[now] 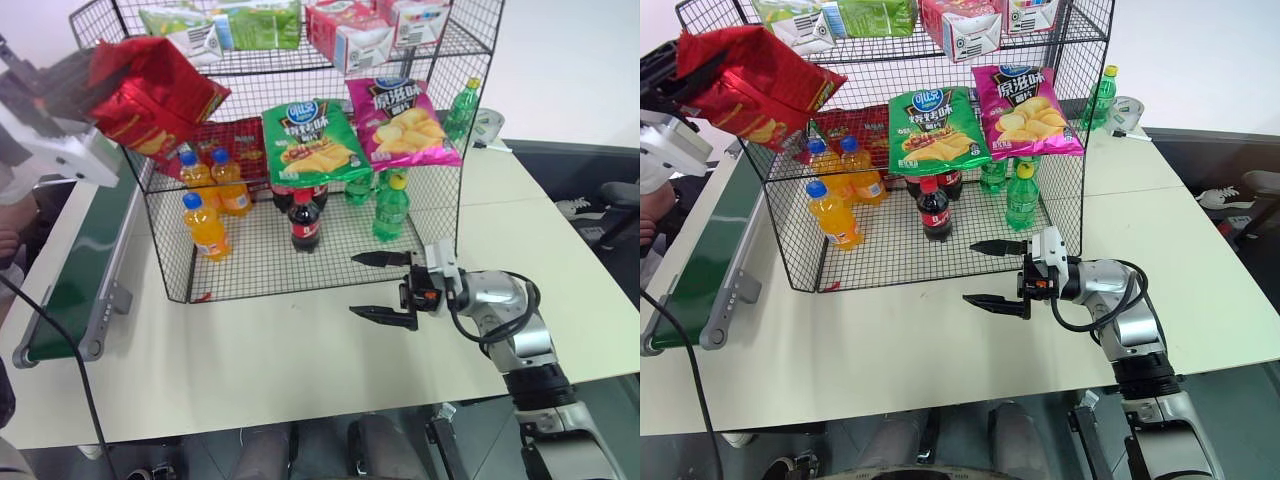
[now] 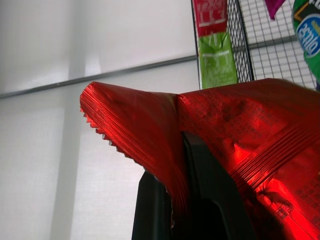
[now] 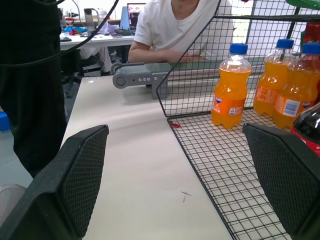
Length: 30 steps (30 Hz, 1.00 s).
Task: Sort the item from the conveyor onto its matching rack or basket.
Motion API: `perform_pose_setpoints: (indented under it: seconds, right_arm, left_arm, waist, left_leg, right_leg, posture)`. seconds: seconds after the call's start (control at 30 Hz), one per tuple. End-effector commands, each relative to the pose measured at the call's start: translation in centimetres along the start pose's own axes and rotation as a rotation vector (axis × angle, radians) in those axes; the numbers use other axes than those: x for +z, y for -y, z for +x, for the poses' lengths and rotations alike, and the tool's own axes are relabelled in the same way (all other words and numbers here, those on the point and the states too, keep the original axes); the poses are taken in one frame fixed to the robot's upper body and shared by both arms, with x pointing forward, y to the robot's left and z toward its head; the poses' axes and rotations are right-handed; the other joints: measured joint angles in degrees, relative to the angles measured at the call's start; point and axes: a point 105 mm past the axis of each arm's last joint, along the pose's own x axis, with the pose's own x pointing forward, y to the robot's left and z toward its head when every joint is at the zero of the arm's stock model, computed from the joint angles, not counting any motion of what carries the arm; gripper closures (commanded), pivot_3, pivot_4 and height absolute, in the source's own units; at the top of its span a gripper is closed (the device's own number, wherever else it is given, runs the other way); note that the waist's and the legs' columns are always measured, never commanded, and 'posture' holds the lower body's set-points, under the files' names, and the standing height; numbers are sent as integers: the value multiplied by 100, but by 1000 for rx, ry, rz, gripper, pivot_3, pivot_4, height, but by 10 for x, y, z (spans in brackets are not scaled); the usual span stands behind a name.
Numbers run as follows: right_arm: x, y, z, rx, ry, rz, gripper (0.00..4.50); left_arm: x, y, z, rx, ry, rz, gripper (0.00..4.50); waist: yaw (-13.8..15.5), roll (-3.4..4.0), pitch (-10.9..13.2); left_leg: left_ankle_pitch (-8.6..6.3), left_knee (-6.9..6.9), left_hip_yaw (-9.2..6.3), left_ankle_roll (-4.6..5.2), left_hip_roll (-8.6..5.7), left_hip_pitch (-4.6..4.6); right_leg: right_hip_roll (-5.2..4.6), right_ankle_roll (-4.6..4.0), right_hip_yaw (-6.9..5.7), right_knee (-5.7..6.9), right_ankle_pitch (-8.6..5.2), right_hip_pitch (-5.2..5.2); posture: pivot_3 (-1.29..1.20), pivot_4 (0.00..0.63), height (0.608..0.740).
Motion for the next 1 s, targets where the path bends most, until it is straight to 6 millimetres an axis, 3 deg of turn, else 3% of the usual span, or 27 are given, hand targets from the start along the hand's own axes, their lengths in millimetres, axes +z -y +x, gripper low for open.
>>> perform_pose_setpoints:
  seconds: [0.03,0.4,0.63,0.83,0.93,1.0]
  right_arm:
    - [10,0,3,15,16,-52,0]
    - [12,-2,-1,8,6,-54,0]
    - [13,-1,1,10,9,-52,0]
    - [18,0,4,19,25,-67,0]
    - [40,2,7,19,101,-78,0]
    - [66,12,7,-38,223,-48,0]
  left_arm:
    - [-3,-15,0,22,13,70,4457]
    - [29,99,-40,-252,69,-70,4457]
    - [22,97,-39,-216,6,-80,4457]
    - [11,93,-16,-151,-74,-118,4457]
    - [13,100,-4,-154,-88,-134,4457]
    - [14,108,3,-173,-89,-142,4457]
  waist:
    - [10,-1,0]
    - [-24,5,-2]
    - [26,1,0]
    - [5,1,0]
    - [5,1,0]
    - [2,1,0]
  left_leg:
    - [0,4,-1,0,0,-1]
    - [-1,11,1,2,1,-2]
    - [-2,13,1,3,-2,-3]
    - [-2,13,0,3,-2,-3]
    - [-2,13,0,3,-2,-3]
    - [-2,13,0,3,-2,-3]
  right_leg:
    - [0,1,-3,0,0,2]
    - [2,2,6,14,-1,-5]
    - [-6,2,1,12,-1,1]
    - [-3,2,-1,15,-1,-1]
    - [-2,2,0,16,-1,-3]
    - [-2,2,0,20,-1,-4]
  posture:
    - [0,150,740]
    - [0,150,740]
    - [0,150,740]
    - [0,150,740]
    - [0,150,740]
    - [0,150,740]
